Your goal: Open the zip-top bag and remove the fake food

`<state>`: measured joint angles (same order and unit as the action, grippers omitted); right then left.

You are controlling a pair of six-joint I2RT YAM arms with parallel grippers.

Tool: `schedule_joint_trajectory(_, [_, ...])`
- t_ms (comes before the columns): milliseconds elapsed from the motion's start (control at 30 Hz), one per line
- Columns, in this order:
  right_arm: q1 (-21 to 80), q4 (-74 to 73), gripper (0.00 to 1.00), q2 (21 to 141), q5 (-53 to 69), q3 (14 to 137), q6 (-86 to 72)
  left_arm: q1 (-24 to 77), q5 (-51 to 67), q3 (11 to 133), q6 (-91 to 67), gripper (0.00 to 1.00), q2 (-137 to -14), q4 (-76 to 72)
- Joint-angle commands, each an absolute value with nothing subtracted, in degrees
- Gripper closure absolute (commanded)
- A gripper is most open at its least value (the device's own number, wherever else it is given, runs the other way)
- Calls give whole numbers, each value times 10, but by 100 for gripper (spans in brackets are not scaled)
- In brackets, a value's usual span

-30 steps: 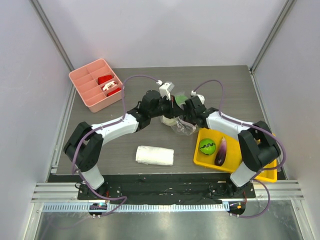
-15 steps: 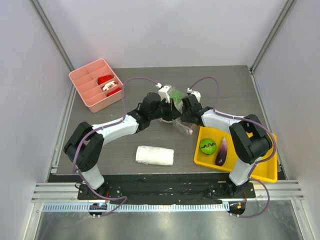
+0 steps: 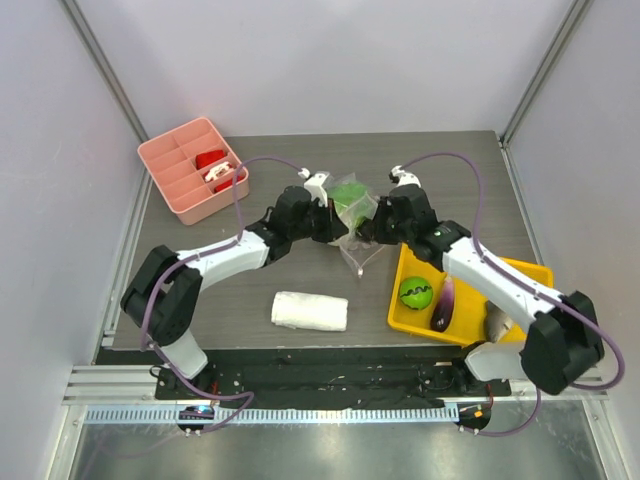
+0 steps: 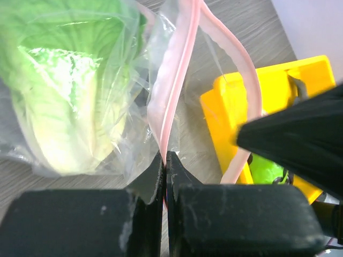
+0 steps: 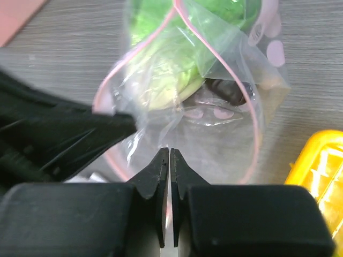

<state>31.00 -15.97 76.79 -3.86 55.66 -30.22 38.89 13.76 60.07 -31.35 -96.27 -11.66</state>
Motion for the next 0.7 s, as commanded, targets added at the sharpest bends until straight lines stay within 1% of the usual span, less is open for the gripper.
schedule_joint_trajectory(0, [313,-217,92,693,-7,588,-291,382,106,599,-287,100,-919,-97])
schedule_joint_trajectory(67, [313,-246,94,666,-7,593,-295,377,103,601,-281,100,-918,-86])
schedule_joint_trajectory(233, [312,-320,94,574,-21,604,-299,363,109,597,-279,100,-924,-84])
schedule_joint_trajectory(333, [312,-361,95,528,-53,601,-309,358,112,595,-279,100,-924,-84])
schedule_joint_trajectory(400, [313,-381,95,517,-97,586,-316,356,130,596,-278,100,-923,-90])
schedule_joint_trajectory(467, [312,-378,95,534,-97,581,-304,356,155,599,-281,100,-925,-98])
schedule_joint_trajectory(533, [313,-360,92,569,-35,592,-296,356,190,606,-293,100,-940,-118])
schedule_joint_trajectory(567, [313,-346,91,605,-8,594,-298,356,197,610,-310,100,-947,-125])
schedule_joint_trajectory(600, [320,-318,91,622,30,598,-306,359,204,611,-318,100,-954,-146])
schedule_joint_trajectory(667, [337,-289,90,667,28,599,-308,365,214,617,-332,100,-975,-170])
